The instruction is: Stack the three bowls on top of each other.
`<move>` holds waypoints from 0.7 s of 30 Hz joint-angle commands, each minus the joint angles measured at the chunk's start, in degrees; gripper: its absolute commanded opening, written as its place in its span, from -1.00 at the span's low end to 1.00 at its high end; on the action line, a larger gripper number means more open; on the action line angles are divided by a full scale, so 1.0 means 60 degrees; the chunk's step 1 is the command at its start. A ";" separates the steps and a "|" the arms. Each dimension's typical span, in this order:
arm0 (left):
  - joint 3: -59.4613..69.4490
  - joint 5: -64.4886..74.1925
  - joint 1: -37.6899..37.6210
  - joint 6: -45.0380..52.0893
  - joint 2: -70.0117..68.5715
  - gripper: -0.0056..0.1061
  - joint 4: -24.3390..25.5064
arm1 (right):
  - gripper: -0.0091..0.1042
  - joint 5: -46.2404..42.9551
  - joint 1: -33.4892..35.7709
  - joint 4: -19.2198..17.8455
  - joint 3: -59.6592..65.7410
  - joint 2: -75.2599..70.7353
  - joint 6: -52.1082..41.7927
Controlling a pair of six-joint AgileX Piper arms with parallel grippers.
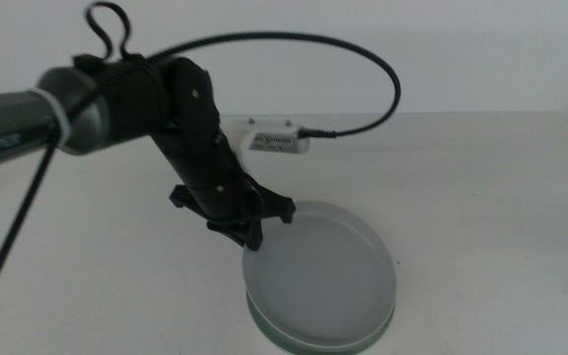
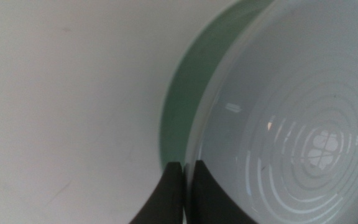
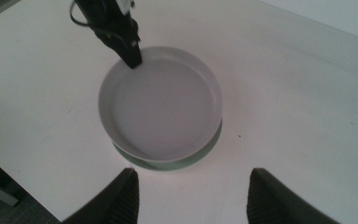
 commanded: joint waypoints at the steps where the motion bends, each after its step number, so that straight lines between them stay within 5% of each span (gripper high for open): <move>1: -0.0328 -0.0414 -0.0101 -0.0135 -0.0245 -0.90 -0.0244 | -0.05 -0.0546 0.0007 0.0036 -0.0205 0.0034 -0.0108; 6: -0.0328 -0.0569 -0.0101 -0.0095 -0.0009 -0.69 -0.0272 | -0.05 -0.0546 0.0007 0.0036 -0.0205 0.0034 -0.0108; 15: -0.0340 -0.0347 0.0227 0.0248 -0.0512 0.98 0.0354 | -0.05 -0.0546 0.0007 0.0036 -0.0205 0.0034 -0.0108; 21: -0.0340 0.0358 0.1400 0.0320 -0.1982 0.98 0.0379 | -0.05 -0.0546 0.0007 0.0036 -0.0205 0.0034 -0.0108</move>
